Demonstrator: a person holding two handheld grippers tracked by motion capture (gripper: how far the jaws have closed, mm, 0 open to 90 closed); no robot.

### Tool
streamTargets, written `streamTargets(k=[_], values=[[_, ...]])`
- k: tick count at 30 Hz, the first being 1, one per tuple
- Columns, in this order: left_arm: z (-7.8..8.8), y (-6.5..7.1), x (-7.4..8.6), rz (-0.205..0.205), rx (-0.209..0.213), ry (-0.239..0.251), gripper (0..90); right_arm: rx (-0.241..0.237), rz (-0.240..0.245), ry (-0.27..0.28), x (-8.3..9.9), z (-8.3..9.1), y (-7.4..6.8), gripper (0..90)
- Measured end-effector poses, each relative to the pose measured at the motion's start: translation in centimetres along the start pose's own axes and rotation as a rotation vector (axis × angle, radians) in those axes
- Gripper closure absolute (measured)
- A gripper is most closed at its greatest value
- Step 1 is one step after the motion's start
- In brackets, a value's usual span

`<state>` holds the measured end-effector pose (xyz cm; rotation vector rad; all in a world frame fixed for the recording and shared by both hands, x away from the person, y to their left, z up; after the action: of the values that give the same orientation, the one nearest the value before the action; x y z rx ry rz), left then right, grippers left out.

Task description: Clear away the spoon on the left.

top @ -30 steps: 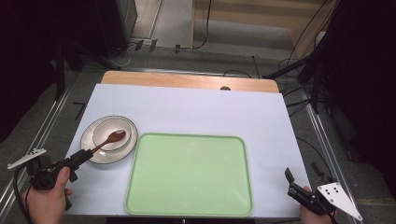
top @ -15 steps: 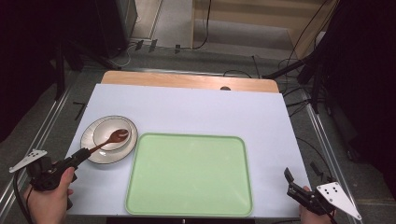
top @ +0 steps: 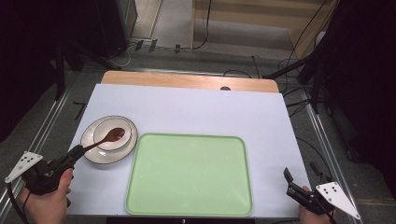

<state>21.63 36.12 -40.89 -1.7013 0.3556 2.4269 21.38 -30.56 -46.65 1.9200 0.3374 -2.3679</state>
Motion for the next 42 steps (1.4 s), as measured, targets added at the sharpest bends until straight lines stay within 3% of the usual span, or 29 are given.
streamTargets(k=[6,12,19,22,31,42], values=[[0.9,0.4,-0.6,-0.038,-0.025,0.056,84.5,0.001,0.002,-0.002,0.0,0.0,0.0,13.3],[1.7,1.4,-1.1,-0.066,-0.021,0.115,84.5,0.002,0.002,-0.004,0.1,-0.1,-0.1,13.3],[2.3,2.7,-1.5,-0.085,-0.005,0.171,84.4,0.004,0.001,-0.002,0.1,0.0,0.1,13.3],[2.4,3.9,-1.4,-0.093,0.024,0.188,84.4,0.008,-0.002,-0.001,0.0,0.0,0.1,13.3],[2.1,6.5,-0.9,-0.11,0.074,0.188,84.4,0.011,0.001,0.004,0.0,0.1,0.2,13.3],[0.0,9.7,0.5,-0.135,0.136,0.145,84.4,0.012,0.002,0.012,-0.1,0.2,0.2,13.3]])
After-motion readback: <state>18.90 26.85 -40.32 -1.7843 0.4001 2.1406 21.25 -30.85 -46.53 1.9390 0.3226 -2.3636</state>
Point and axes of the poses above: each handheld gripper's, and its own axes: z roughly backward along the jaws, x roughly out of its underside, y roughly to its right, the point moved 3 cm from there along -z, roughly forward along the jaws, and after that the axes turned 11 degrees about -z, right-handed, at the moved point
